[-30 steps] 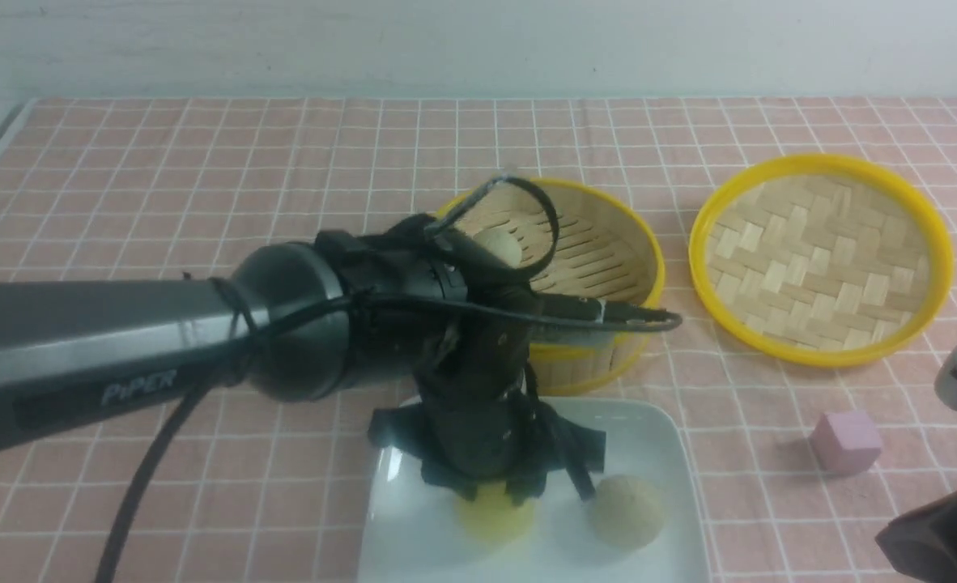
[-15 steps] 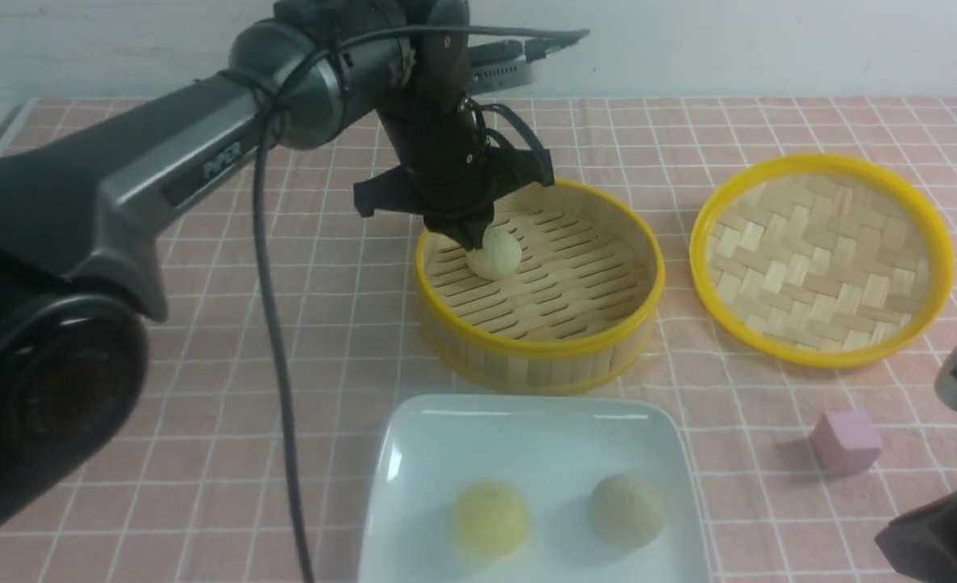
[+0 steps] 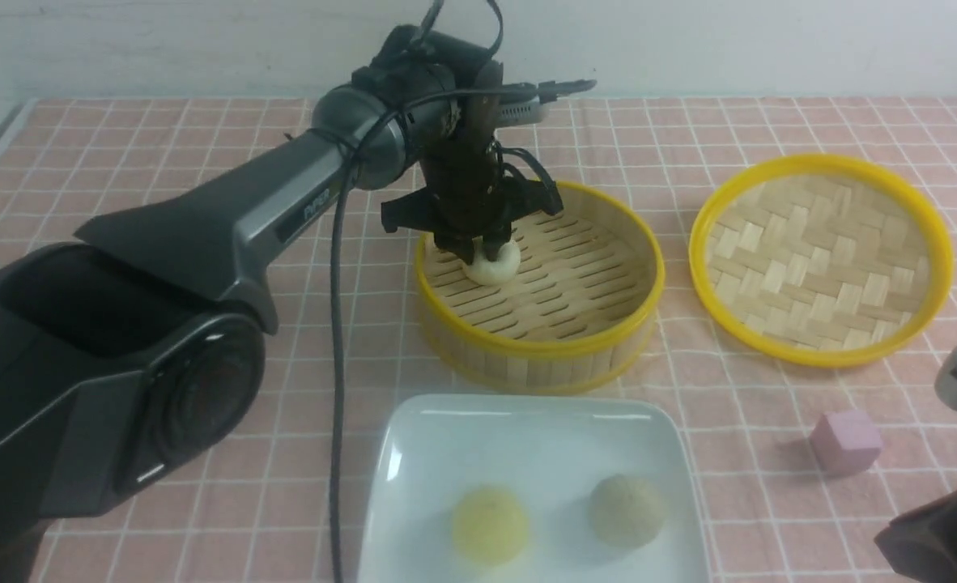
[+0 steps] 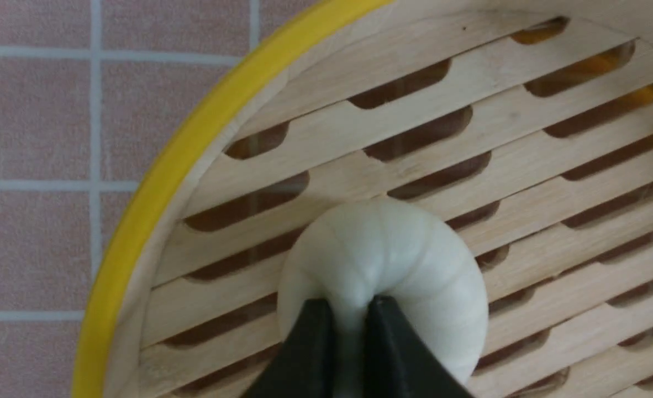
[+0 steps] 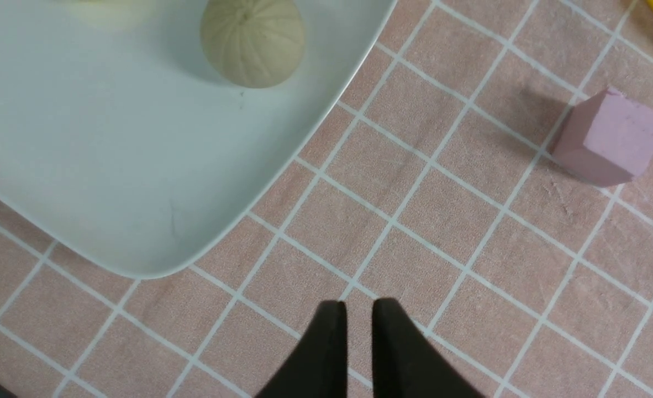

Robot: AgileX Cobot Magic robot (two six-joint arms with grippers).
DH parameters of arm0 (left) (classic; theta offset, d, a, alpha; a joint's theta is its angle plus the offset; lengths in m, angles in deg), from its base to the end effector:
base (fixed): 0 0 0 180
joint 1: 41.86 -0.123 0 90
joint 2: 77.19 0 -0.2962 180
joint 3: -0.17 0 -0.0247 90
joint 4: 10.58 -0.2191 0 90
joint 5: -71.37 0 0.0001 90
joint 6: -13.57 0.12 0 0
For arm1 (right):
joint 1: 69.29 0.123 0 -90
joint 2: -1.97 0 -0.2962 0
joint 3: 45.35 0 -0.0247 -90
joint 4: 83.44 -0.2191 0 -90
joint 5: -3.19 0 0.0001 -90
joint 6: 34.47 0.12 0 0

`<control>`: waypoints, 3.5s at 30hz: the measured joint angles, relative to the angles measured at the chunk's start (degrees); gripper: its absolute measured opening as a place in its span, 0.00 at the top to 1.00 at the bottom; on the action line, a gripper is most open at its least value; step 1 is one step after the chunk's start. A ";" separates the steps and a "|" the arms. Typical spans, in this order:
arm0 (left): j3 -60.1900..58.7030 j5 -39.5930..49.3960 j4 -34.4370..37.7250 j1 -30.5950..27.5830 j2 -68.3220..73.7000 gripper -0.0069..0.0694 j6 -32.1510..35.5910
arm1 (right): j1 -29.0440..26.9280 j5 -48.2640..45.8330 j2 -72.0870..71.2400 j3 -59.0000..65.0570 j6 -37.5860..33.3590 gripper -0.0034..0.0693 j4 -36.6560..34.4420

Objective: Put the steamed buns into the plate on the pink tablecloth.

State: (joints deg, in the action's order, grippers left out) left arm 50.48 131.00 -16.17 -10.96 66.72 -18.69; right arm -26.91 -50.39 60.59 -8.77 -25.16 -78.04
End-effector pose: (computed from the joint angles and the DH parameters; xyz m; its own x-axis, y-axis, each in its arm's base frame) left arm 0.4459 -0.2551 0.2017 -0.9019 -0.0308 -0.4307 0.0413 0.9867 -0.1569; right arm 0.1009 0.0798 0.2784 -0.6956 -0.4914 -0.5241 -0.5724 0.8200 -0.0091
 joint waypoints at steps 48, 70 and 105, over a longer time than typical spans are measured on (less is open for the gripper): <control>-46.70 -12.67 4.19 12.30 -30.09 0.32 8.24 | 0.00 25.04 -36.27 14.57 -2.56 0.97 -6.27; -46.70 -10.78 1.67 12.30 -30.59 0.33 6.77 | 0.00 33.67 -36.29 17.98 -4.70 0.94 -6.67; -46.70 1.79 -2.37 12.30 -43.78 0.65 5.27 | -39.70 31.10 -51.71 41.90 -4.71 0.90 -1.35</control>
State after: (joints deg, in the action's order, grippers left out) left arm 3.77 132.79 -18.54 1.34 22.94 -13.42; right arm -66.61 -19.29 8.88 33.13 -29.88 -79.39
